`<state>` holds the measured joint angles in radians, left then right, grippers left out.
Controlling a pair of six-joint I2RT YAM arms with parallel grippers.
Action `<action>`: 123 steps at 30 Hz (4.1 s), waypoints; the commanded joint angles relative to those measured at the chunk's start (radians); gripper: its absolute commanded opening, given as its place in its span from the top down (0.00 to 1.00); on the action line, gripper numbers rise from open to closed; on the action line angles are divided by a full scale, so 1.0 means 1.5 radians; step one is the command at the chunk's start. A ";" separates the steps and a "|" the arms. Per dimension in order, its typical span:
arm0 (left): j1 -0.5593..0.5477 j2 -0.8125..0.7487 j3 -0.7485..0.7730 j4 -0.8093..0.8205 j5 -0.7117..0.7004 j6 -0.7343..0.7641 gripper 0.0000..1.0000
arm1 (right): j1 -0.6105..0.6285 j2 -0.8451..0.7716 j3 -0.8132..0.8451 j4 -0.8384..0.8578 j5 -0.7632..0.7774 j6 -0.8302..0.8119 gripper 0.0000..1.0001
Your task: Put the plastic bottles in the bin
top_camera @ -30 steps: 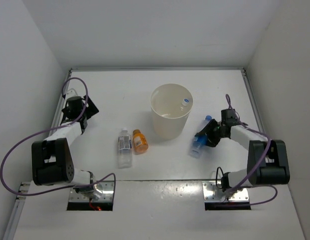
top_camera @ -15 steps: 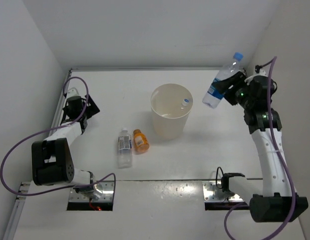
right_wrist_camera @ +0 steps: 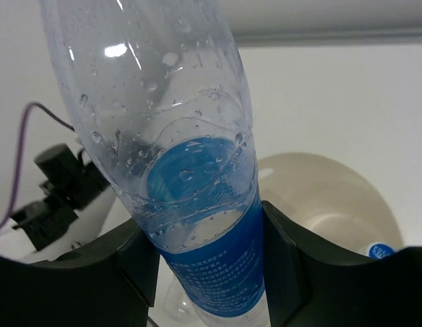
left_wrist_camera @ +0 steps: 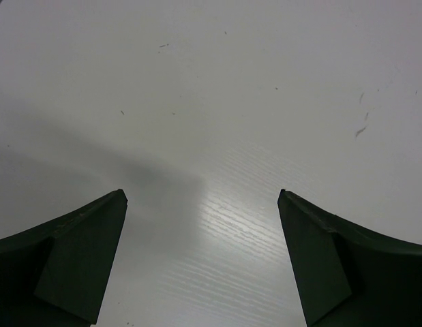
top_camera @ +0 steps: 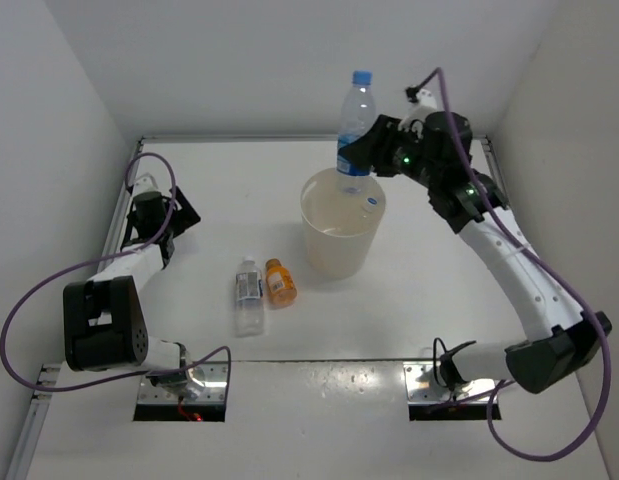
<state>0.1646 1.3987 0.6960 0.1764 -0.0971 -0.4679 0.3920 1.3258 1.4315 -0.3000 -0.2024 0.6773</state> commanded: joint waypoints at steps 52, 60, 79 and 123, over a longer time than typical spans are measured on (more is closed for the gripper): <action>-0.311 -0.117 -0.103 -0.283 0.196 -0.010 0.08 | 0.144 -0.077 -0.078 -0.136 0.154 -0.005 0.00; -0.311 -0.109 -0.052 -0.289 0.118 -0.018 0.27 | 0.144 -0.103 -0.105 -0.153 0.174 -0.005 0.00; -0.389 -0.139 0.370 -0.029 -0.020 0.001 0.34 | 0.138 -0.242 -0.226 -0.108 0.331 0.094 0.00; -0.416 -0.229 -0.057 0.032 -0.059 -0.290 0.01 | 0.138 -0.325 -0.167 -0.247 0.413 0.068 0.00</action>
<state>-0.4835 1.0378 0.6476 0.0937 -0.3950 -0.8127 0.6014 0.8478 1.1316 -0.6319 0.3939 0.7895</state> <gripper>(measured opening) 0.994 0.996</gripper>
